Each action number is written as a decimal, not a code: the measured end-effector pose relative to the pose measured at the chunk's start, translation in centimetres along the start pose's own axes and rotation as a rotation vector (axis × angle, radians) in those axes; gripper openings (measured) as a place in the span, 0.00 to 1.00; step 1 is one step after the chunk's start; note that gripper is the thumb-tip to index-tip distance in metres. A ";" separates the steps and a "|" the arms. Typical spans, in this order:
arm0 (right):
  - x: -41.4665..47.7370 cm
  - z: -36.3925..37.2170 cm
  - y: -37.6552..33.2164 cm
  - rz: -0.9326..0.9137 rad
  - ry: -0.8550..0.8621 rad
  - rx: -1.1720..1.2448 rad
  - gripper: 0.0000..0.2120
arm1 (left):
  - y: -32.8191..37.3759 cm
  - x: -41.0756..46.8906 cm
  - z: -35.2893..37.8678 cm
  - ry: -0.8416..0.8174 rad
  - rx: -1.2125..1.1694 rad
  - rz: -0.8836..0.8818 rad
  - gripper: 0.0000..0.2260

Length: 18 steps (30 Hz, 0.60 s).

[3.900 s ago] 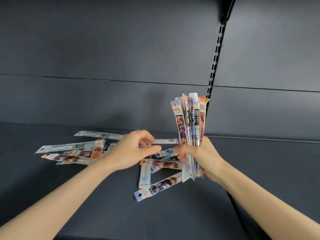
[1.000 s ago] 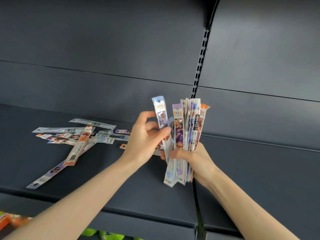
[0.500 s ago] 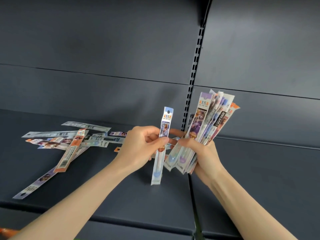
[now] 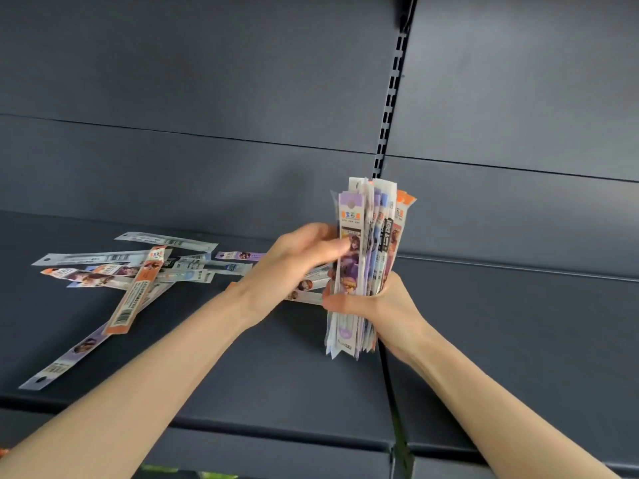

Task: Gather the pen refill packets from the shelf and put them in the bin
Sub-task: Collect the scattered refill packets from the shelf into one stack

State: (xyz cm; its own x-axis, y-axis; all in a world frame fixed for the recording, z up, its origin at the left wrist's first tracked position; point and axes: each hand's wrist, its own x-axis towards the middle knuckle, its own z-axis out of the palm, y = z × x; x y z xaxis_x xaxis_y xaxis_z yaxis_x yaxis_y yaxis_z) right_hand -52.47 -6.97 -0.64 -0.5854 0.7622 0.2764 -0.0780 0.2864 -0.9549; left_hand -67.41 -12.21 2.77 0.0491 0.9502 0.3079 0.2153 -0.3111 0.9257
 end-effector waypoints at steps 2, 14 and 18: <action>0.1 0.3 0.1 0.016 -0.035 -0.026 0.14 | 0.0 0.4 0.3 -0.071 -0.093 -0.030 0.19; 0.3 0.8 -0.2 0.055 -0.072 -0.059 0.10 | 0.3 1.9 3.1 0.020 -0.004 0.087 0.10; 0.9 0.2 -0.5 0.114 -0.024 -0.060 0.10 | -0.1 2.0 -0.2 -0.128 0.095 0.045 0.14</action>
State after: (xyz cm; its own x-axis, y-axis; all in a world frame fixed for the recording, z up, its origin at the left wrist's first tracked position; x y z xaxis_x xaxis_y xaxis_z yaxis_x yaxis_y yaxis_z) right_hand -53.13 -6.58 0.06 -0.6072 0.7777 0.1627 0.0384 0.2333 -0.9717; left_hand -67.52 -10.23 3.30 0.1831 0.9321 0.3125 0.3013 -0.3558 0.8847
